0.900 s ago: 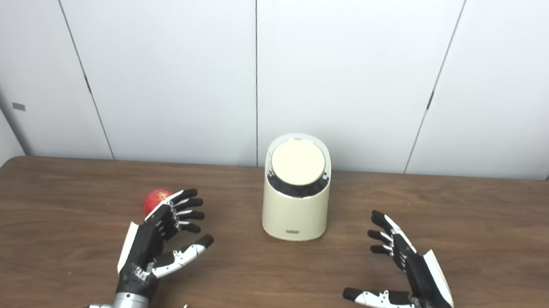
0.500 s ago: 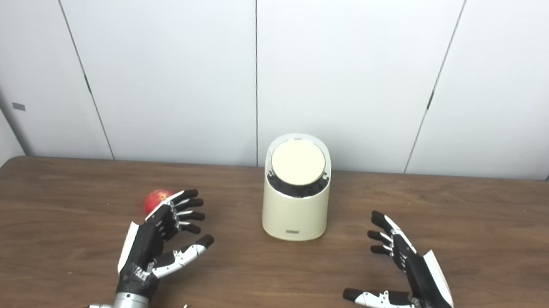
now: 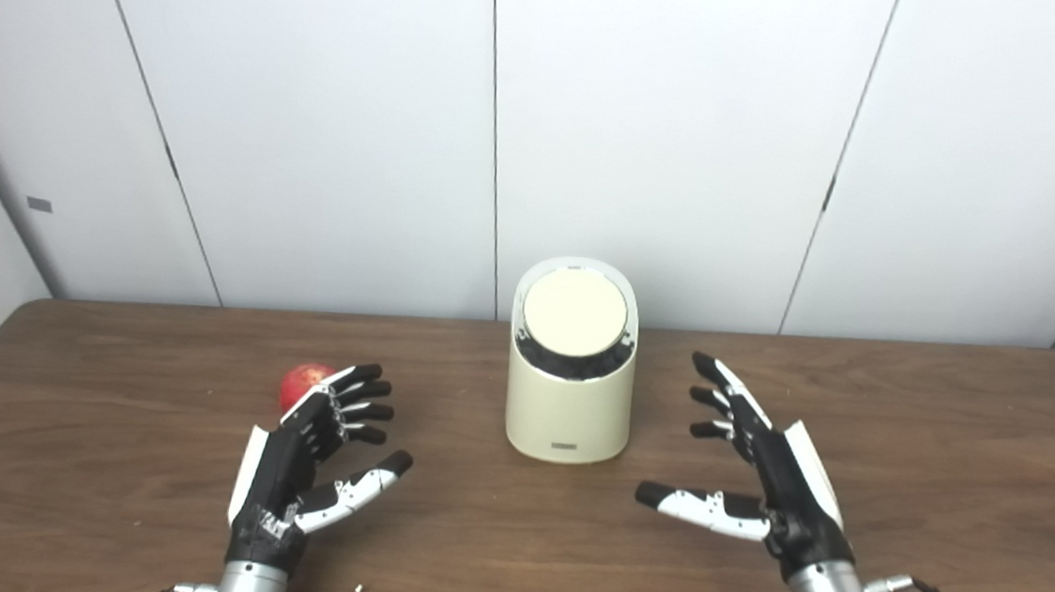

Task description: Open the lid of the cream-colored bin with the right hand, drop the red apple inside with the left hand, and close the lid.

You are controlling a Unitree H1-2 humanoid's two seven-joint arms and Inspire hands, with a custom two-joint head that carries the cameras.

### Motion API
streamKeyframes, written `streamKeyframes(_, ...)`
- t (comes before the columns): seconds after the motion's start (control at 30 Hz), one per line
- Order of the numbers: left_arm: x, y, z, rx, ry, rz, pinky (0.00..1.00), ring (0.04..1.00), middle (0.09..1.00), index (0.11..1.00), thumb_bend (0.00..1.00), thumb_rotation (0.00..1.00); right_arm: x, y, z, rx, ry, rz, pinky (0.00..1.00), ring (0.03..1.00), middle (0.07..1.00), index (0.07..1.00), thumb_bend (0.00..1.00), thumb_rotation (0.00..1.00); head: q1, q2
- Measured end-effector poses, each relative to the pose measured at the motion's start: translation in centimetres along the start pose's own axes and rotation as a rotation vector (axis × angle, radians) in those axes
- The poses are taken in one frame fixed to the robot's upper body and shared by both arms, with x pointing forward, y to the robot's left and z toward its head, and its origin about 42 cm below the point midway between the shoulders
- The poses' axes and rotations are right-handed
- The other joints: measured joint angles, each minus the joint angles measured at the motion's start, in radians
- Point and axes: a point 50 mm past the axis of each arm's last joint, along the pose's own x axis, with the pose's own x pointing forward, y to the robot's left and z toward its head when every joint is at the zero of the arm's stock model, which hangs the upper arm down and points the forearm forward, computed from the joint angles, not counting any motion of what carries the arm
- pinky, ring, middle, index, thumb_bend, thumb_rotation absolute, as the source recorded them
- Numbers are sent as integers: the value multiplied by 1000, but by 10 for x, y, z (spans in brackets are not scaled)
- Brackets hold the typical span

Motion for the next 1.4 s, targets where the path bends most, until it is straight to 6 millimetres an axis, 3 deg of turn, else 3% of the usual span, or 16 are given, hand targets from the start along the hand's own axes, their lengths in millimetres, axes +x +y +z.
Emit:
streamKeyframes(0.17,2,-1,-1,-3,1,-1,590,684,751,797,615,0,39,-10,25,-37,-30,-22,754,871,911,988,807,401,-3,-6)
streamKeyframes(0.33,4,-3,-2,-8,-2,1,603,688,751,800,623,0,64,-14,35,-44,-17,-27,751,879,910,1000,809,360,-6,-9)
streamKeyframes(0.53,4,-3,-2,-9,-14,2,589,684,752,800,613,0,81,-19,50,-72,-23,-16,718,880,911,989,803,365,-6,-11)
streamKeyframes(0.73,6,-4,-2,-8,-21,1,599,683,751,802,625,0,95,-22,62,-110,-21,-8,749,885,931,1000,820,372,-5,-12)
streamKeyframes(1.4,8,-7,-2,-3,-34,-3,598,681,757,803,615,0,122,6,68,-264,78,51,658,869,957,1000,864,349,18,-9)
